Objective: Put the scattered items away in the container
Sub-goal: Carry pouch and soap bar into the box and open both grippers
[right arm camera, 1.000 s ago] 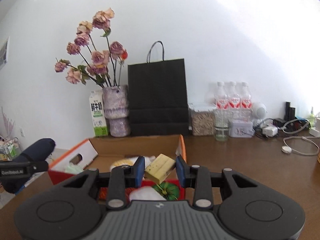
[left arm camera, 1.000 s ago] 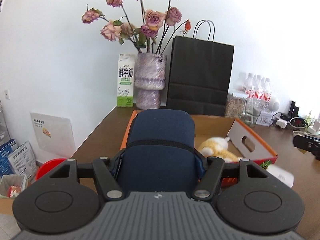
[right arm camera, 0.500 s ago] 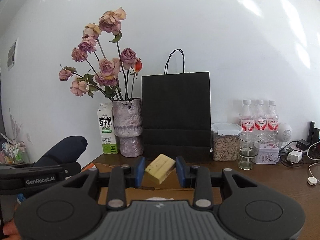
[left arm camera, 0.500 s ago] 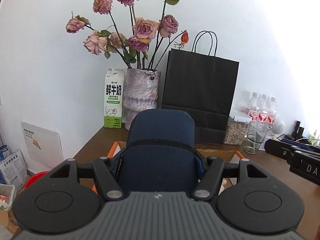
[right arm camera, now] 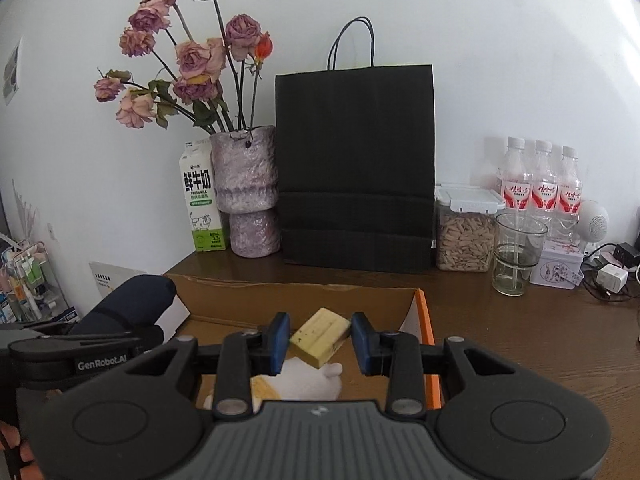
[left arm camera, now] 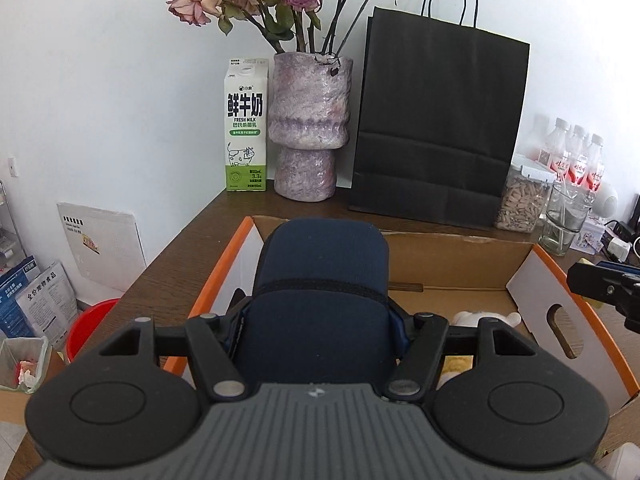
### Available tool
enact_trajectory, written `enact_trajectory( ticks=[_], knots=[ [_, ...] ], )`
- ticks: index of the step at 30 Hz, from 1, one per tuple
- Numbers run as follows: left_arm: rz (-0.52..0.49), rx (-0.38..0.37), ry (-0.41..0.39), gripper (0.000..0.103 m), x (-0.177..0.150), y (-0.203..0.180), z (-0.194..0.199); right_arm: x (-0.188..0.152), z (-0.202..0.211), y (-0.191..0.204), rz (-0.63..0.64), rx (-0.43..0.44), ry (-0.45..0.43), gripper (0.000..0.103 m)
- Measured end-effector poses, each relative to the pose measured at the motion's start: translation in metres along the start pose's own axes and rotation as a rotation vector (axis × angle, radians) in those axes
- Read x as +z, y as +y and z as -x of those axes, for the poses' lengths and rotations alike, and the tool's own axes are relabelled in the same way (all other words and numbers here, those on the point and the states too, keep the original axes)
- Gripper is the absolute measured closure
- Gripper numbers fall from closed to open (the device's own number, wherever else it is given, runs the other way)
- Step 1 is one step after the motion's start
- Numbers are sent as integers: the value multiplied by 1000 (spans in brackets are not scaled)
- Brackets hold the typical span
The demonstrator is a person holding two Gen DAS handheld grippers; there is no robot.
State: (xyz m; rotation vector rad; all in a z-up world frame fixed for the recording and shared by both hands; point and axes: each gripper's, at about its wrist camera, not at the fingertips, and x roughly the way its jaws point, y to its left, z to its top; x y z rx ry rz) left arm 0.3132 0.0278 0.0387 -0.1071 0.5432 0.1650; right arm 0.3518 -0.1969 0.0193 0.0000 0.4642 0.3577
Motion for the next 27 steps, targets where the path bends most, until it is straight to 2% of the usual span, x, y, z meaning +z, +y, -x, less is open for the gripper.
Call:
enact_trajectory(
  ticks=[7, 16, 18, 19, 20, 22, 27],
  knots=[
    [-10, 3, 17, 38, -2, -2, -4, -4, -12, -5, -16, -15, 57, 71],
    [-21, 7, 21, 37, -2, -5, -2, -5, -15, -4, -4, -11, 81, 70],
    [-43, 24, 5, 31, -2, -7, 0, -4, -15, -2, 8, -11, 86, 55],
    [-57, 40, -17, 15, -2, -10, 3, -4, -14, -1, 17, -12, 85, 28],
    [-67, 62, -43, 0, -2, -12, 6, -4, -13, 0, 26, -14, 77, 7],
    [-85, 85, -101, 0, -3, -16, 14, -3, -9, 4, 44, -18, 52, 3],
    [-86, 83, -118, 0, -2, -17, 20, 0, -2, 7, 55, -23, 35, 2]
  ],
)
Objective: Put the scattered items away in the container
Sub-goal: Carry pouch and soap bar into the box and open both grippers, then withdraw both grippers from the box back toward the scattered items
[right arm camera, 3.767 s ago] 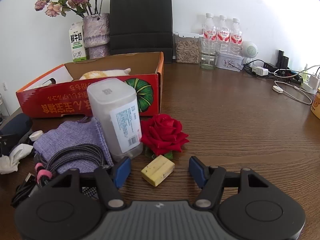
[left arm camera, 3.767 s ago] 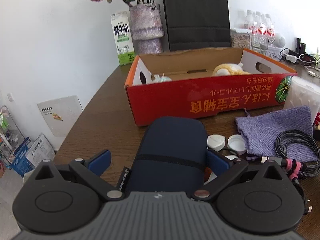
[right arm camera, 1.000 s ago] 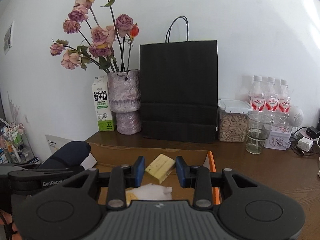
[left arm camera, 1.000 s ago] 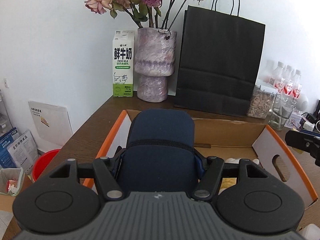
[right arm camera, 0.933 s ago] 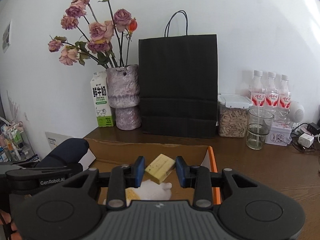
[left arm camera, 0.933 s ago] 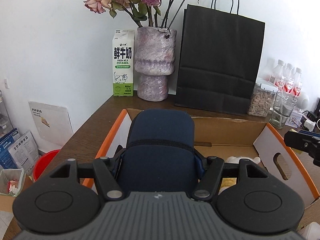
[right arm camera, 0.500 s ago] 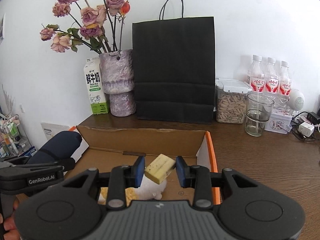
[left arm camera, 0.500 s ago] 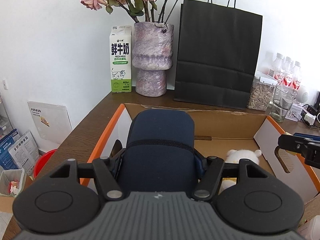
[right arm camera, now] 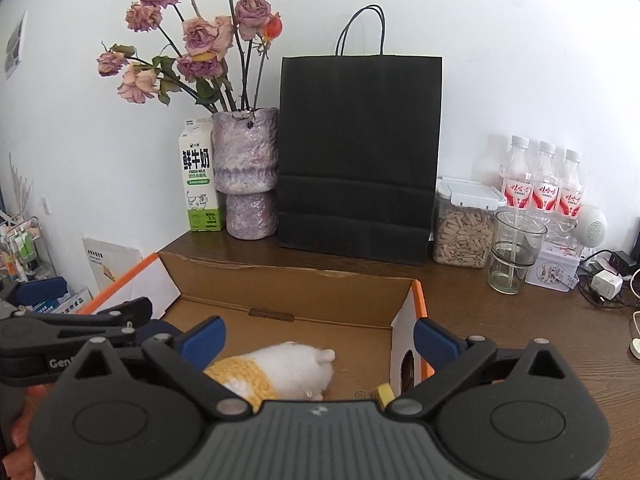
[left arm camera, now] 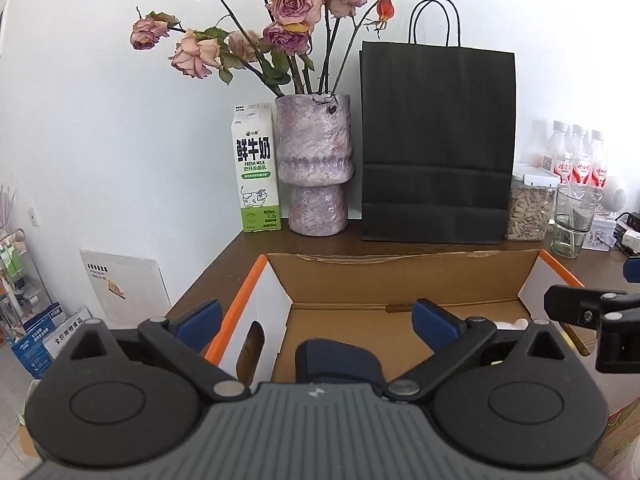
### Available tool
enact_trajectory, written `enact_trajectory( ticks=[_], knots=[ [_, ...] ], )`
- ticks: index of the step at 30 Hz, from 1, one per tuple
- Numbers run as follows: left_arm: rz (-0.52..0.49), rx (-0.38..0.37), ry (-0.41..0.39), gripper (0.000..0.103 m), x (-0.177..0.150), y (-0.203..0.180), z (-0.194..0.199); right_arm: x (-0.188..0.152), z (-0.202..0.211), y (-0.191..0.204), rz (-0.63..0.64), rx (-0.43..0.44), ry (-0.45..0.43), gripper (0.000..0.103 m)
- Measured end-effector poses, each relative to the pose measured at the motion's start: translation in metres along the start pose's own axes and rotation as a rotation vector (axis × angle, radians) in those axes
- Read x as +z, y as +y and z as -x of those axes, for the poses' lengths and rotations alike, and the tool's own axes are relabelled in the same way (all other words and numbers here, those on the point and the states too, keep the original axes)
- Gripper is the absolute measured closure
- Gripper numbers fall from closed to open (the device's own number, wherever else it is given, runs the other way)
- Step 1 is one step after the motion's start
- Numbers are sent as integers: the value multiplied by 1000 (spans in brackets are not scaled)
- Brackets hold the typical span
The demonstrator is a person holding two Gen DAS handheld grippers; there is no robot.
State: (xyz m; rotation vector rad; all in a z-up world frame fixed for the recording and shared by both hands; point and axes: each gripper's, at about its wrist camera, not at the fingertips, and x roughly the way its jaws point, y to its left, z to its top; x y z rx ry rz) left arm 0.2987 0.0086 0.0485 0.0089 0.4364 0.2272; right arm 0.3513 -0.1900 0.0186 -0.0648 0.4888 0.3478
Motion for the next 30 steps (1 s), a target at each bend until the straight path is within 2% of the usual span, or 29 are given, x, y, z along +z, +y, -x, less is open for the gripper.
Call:
enact_trajectory(
  ticks=[16, 30],
  knots=[
    [32, 8, 26, 0, 0, 7, -3, 2, 5, 1, 6, -13, -13, 2],
    [36, 3, 14, 0, 2, 8, 2, 3, 10, 2, 16, -18, -24, 1]
  ],
)
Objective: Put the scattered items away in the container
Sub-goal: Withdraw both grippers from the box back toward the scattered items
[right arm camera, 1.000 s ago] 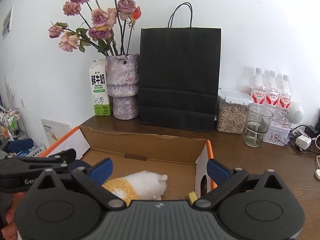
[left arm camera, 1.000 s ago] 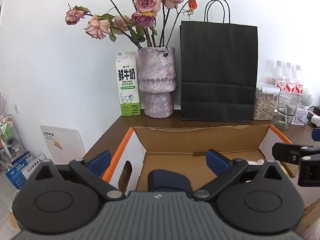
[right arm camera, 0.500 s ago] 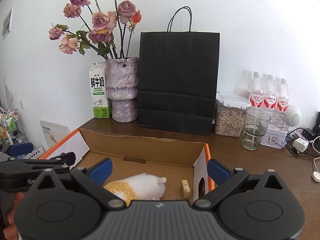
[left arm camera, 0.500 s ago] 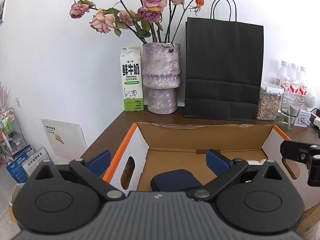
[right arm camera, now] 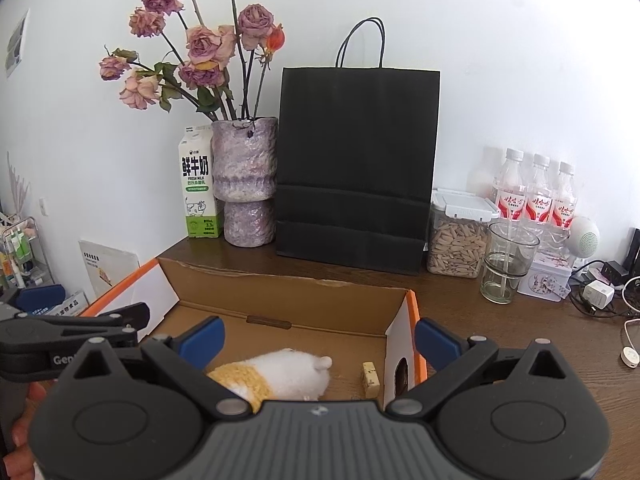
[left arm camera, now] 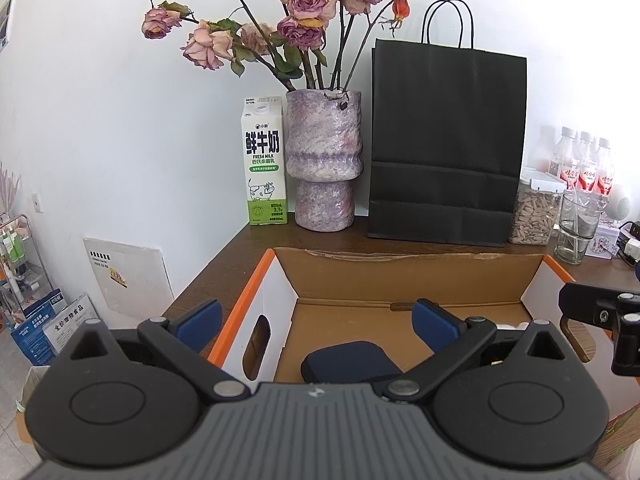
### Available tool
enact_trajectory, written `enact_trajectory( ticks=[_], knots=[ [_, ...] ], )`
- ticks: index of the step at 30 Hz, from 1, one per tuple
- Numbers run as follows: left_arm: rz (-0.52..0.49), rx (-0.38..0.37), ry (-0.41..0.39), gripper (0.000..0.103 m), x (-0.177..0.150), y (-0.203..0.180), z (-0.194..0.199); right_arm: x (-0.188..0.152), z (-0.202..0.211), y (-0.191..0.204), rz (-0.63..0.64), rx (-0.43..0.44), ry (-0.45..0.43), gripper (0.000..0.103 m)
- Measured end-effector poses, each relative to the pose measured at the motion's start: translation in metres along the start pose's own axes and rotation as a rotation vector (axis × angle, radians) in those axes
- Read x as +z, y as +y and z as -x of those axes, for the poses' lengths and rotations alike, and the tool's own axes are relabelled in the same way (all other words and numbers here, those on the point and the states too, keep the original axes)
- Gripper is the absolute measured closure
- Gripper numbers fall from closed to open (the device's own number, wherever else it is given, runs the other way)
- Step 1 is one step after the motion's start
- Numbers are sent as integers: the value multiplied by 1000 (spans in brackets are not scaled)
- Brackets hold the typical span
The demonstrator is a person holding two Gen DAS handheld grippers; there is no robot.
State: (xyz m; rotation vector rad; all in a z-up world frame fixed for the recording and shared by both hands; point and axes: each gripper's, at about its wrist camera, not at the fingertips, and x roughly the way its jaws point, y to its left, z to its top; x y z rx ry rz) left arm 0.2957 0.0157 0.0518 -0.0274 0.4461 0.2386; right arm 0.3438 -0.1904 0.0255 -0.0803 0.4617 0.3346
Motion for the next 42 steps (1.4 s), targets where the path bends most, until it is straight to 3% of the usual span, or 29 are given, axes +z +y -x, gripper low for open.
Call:
enact_trajectory(
  ticks=[23, 42],
  knots=[
    [-1, -62, -152, 0, 18, 13, 71, 6, 73, 16, 45, 30, -170, 0],
    [-7, -59, -121, 0, -26, 48, 135, -63, 144, 15, 21, 14, -133, 0]
  ],
)
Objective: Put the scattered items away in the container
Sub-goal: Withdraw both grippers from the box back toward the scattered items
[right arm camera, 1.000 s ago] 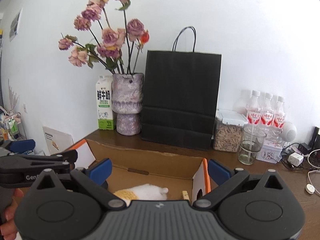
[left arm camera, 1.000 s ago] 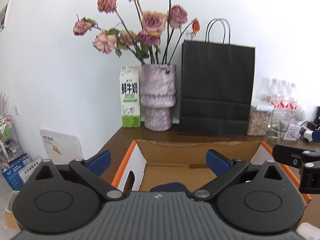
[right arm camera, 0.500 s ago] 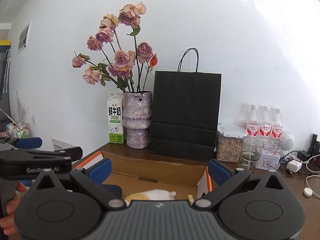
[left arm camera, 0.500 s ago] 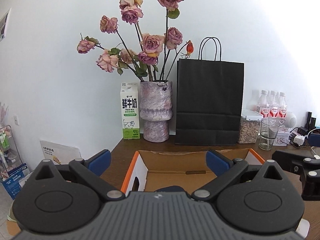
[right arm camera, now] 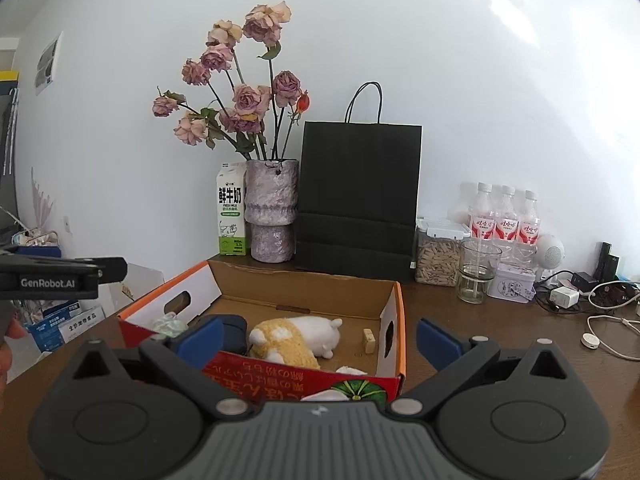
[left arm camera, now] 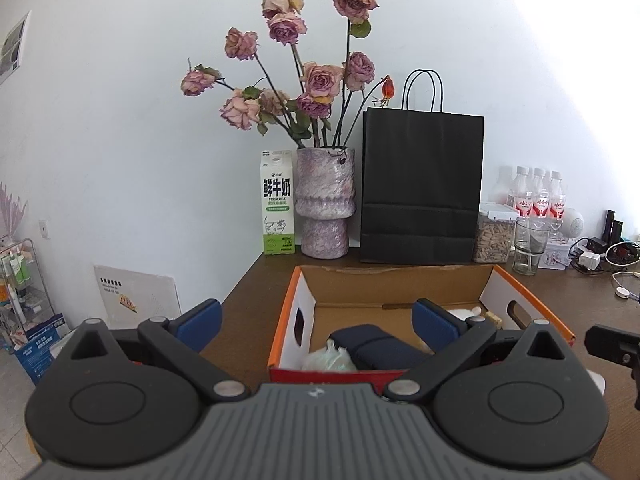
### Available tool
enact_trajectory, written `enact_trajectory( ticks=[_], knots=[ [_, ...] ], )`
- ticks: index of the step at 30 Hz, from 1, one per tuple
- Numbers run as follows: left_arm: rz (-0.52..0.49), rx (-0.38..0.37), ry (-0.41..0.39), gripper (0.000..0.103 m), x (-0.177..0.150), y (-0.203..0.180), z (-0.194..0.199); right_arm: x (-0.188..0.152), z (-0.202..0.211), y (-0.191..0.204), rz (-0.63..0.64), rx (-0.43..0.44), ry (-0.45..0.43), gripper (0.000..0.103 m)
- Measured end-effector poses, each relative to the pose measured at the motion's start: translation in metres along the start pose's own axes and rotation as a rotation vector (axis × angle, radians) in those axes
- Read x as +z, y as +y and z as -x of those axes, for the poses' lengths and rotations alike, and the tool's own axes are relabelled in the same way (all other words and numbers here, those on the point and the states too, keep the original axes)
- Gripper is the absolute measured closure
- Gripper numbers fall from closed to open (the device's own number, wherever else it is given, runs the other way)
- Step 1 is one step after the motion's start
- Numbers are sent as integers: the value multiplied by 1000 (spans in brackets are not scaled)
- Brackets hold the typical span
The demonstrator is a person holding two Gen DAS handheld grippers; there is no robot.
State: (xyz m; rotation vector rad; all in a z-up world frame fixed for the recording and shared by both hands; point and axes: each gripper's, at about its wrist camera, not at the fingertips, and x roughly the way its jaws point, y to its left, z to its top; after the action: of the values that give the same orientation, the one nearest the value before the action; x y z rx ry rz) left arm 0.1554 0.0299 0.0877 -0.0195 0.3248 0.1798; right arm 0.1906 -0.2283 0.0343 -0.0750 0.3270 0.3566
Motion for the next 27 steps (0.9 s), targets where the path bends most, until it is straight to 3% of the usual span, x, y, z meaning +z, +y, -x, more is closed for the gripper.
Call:
enact_trajectory(
  ticks=[12, 19, 23, 27],
  knots=[
    [-26, -5, 53, 0, -56, 17, 55, -47, 53, 9, -18, -8, 49, 0],
    [28, 11, 152, 0, -113, 40, 90, -105, 81, 18, -49, -21, 128, 0],
    [22, 6, 140, 0, -114, 39, 101, -123, 84, 26, -56, 0, 186, 0],
    [16, -7, 141, 0, -114, 35, 100, -123, 89, 33, -45, 1, 165, 0]
  ],
)
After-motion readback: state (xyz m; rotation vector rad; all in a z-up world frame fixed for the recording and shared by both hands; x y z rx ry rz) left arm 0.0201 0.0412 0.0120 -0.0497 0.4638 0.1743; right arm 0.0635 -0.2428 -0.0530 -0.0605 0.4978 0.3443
